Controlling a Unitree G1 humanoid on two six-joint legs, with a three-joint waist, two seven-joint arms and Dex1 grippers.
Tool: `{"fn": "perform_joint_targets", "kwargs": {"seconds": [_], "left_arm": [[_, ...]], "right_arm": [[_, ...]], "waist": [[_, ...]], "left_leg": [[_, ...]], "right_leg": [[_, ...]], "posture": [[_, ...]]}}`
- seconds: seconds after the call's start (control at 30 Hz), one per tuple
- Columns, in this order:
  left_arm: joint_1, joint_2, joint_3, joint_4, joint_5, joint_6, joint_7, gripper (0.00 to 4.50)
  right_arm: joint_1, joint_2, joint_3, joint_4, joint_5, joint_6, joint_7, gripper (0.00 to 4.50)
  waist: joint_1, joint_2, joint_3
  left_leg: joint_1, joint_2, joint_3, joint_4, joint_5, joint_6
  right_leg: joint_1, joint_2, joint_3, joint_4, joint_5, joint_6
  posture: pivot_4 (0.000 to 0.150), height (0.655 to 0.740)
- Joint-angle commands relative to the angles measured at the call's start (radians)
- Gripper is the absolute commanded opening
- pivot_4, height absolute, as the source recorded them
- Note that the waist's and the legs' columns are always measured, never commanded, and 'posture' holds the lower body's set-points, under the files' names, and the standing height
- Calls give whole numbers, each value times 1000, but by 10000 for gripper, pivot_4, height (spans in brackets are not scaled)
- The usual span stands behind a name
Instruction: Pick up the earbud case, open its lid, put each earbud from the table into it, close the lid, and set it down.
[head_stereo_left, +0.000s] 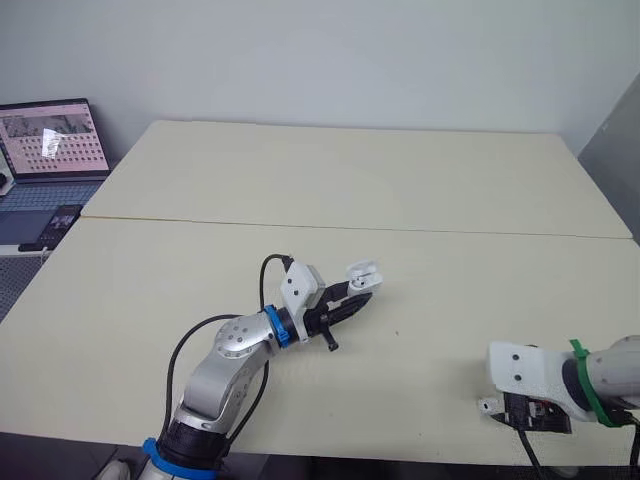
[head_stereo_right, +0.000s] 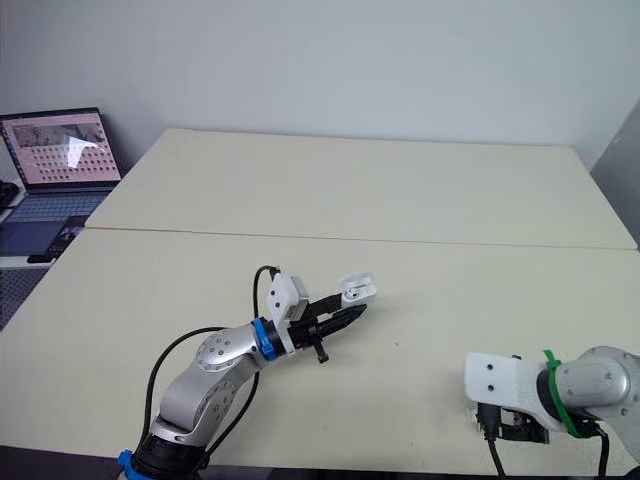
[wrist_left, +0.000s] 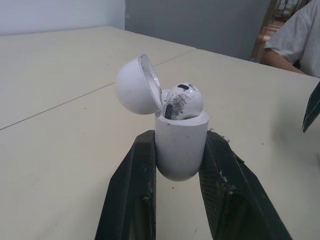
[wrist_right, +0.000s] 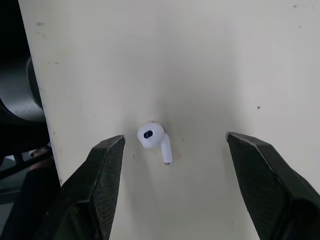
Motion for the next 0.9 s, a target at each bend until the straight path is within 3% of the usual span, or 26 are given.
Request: {"fn": "perform_joint_targets", "kwargs": {"seconds": [0.03,0.23,0.67,0.77,0.9], "left_arm": [[0,3,5,-22,-2,-19,-5,8022],[4,6,7,-25,-2,-18,-6,8022],[4,9,7,-26,-4,-19,-9,8022],[2,8,7,-26,-4,-18,-9,8022],[1,7,6,-26,-2,-17,-8,8022]], "right_arm": [[-26,-26,77,17,-99,-95,30,33688],[-55,-7,146,59,-196,-163,57,33688],[-61,58,189,62,-249,-150,82,33688],[-58,69,192,61,-258,-148,85,27782],[-43,68,189,67,-269,-141,93,13663]], "waist": [[0,0,0],[0,0,0],[0,0,0],[0,0,0],[-2,0,0]], "left_leg": [[0,0,0,0,0,0],[0,0,0,0,0,0],[0,0,0,0,0,0],[0,0,-1,0,0,0],[1,1,0,0,0,0]], "right_leg": [[0,0,0,0,0,0],[0,0,0,0,0,0],[0,0,0,0,0,0],[0,0,0,0,0,0],[1,0,0,0,0,0]], "posture": [[1500,7400],[1500,7400],[1500,7400],[1500,7400],[1500,7400]]}}
